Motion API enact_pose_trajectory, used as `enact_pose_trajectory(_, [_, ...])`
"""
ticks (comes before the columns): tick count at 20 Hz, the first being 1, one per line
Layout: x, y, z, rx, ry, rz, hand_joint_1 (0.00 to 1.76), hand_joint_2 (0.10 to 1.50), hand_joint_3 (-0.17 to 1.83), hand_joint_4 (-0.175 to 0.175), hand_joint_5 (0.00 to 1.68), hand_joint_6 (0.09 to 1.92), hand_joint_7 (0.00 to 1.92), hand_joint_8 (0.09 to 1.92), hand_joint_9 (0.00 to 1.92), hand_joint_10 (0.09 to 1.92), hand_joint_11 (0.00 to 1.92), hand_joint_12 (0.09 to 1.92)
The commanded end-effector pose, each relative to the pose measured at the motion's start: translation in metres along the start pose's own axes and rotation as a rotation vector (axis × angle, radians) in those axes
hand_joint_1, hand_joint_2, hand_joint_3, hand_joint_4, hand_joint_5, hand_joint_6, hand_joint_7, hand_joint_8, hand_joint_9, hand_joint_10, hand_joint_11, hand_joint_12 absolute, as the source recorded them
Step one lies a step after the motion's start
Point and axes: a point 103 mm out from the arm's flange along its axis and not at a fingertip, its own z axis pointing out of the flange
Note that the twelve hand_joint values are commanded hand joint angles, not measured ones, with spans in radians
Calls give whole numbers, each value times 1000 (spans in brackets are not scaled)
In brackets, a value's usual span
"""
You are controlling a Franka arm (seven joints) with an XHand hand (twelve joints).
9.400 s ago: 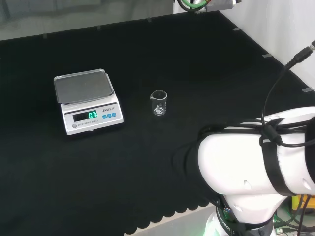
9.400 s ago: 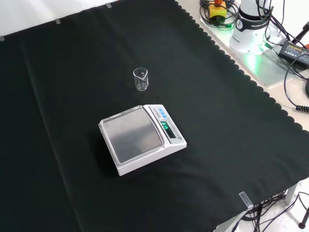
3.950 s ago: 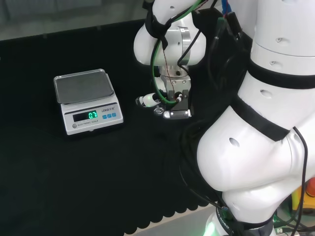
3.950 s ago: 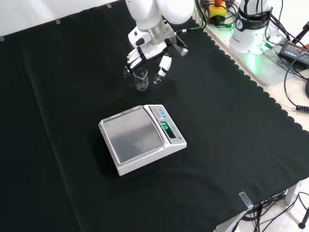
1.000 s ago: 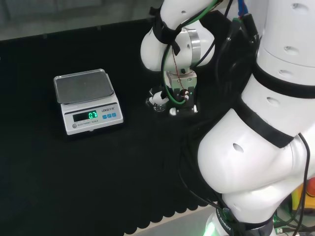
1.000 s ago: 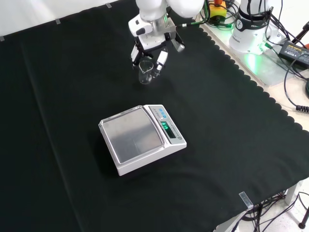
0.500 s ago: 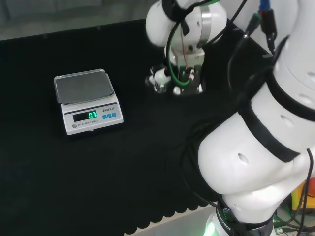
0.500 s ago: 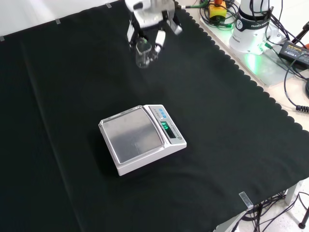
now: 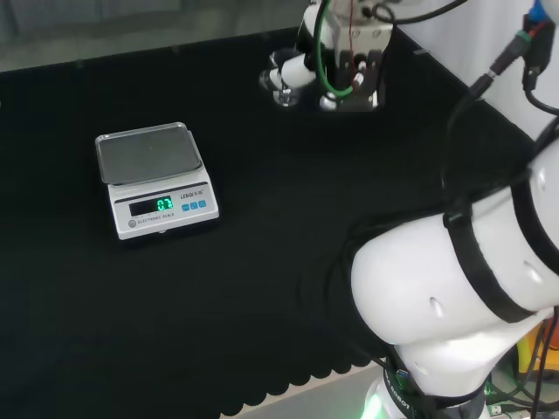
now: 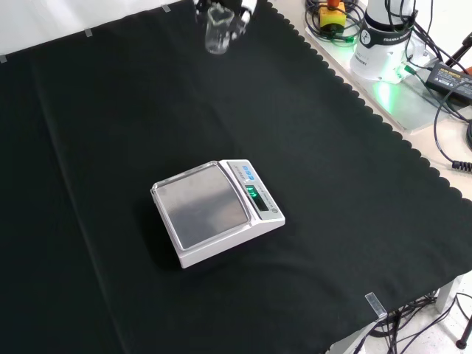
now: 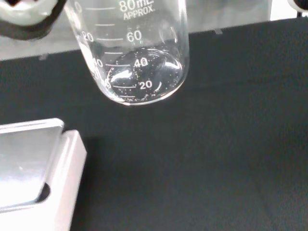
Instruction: Pick up the beaker.
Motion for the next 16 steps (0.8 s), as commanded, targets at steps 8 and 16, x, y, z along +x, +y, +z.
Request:
enact_pose_trajectory(8, [11, -3, -23, 0, 20, -34, 1178, 605, 880, -175, 1163, 970, 1652, 551, 1853, 342, 1667, 681])
enact_pose_trajectory(16, [6, -9, -25, -2, 32, -16, 1178, 599, 890, -175, 1165, 973, 1658, 548, 1854, 346, 1666, 681])
